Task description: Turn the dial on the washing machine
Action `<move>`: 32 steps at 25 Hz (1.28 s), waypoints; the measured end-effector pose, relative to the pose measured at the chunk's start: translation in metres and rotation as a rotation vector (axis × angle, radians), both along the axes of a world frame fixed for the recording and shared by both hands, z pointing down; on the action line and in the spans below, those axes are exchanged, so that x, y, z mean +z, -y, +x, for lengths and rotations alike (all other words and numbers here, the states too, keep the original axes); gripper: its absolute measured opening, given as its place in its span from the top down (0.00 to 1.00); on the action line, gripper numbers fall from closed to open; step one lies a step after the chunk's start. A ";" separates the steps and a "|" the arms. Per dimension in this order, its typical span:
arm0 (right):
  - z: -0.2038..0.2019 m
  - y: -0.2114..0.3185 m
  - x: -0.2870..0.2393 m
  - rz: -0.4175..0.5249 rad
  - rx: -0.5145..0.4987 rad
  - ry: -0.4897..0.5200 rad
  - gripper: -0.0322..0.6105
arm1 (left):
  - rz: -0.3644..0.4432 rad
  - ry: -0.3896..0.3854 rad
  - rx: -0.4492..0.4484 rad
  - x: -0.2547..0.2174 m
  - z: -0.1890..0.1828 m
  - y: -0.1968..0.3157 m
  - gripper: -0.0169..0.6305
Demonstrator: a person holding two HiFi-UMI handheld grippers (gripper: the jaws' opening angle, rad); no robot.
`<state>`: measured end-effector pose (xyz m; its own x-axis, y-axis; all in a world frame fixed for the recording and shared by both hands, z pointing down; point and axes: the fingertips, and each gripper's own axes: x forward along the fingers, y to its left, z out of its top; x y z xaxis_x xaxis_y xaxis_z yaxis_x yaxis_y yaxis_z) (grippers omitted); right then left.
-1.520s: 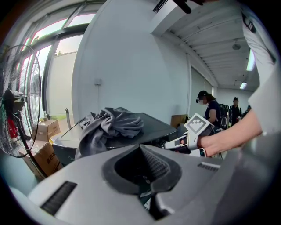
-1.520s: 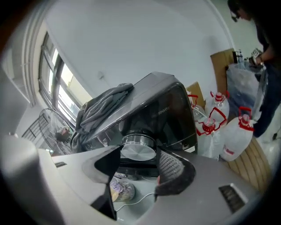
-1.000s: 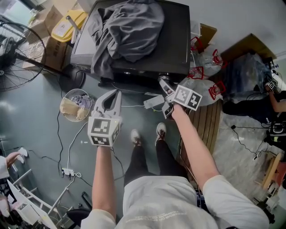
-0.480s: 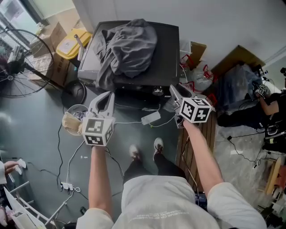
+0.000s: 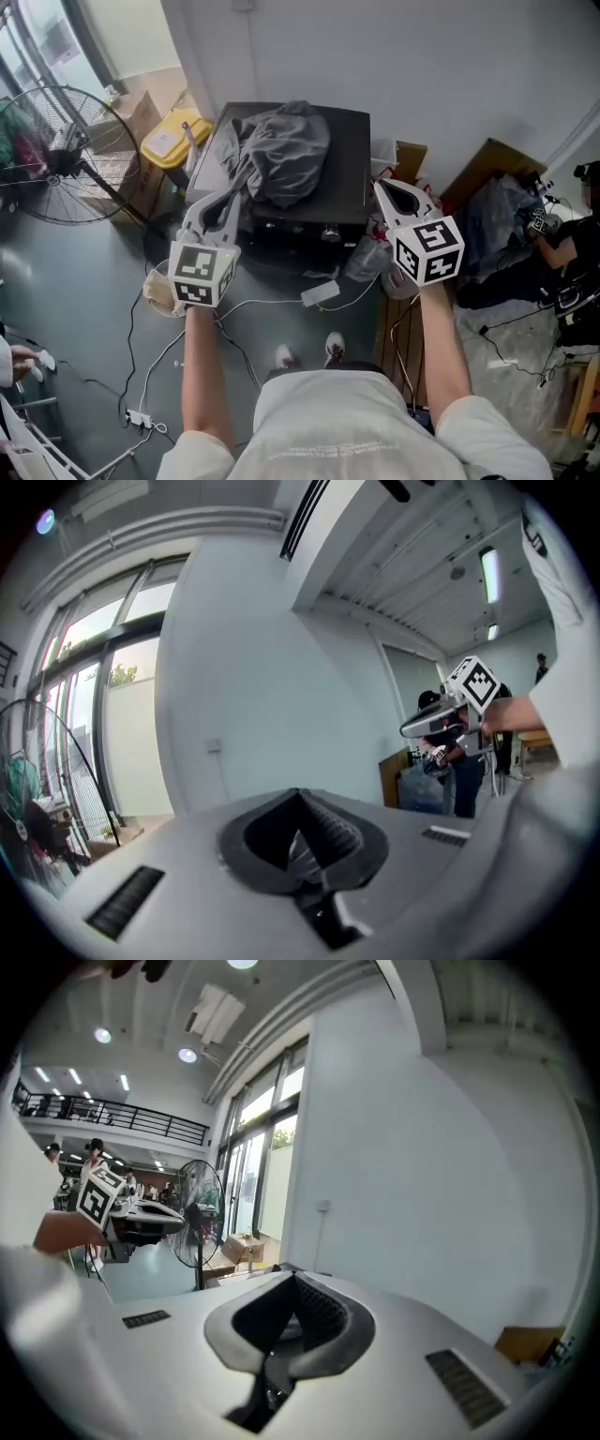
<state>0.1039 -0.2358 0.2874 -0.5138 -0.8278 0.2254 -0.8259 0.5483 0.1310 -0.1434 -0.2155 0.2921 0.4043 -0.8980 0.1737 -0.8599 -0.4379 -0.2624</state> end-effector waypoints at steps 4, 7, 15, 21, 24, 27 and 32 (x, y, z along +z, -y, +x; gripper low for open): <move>-0.014 -0.013 -0.043 0.100 -0.050 -0.002 0.93 | 0.057 0.009 0.006 -0.032 0.003 -0.006 0.95; -0.024 -0.020 -0.068 0.156 -0.078 -0.008 0.93 | 0.099 0.015 0.011 -0.052 0.003 -0.010 0.95; -0.049 -0.031 -0.108 0.235 -0.153 -0.039 0.93 | 0.179 0.019 0.034 -0.091 0.007 -0.024 0.95; -0.062 -0.043 -0.119 0.260 -0.174 -0.057 0.93 | 0.221 0.027 0.048 -0.110 0.004 -0.036 0.95; -0.064 -0.043 -0.117 0.256 -0.174 -0.065 0.93 | 0.228 0.042 0.061 -0.113 0.004 -0.039 0.95; -0.065 -0.043 -0.114 0.250 -0.162 -0.067 0.93 | 0.233 0.052 0.080 -0.115 0.005 -0.039 0.95; -0.063 -0.042 -0.108 0.244 -0.148 -0.081 0.93 | 0.221 0.055 0.088 -0.109 0.005 -0.036 0.95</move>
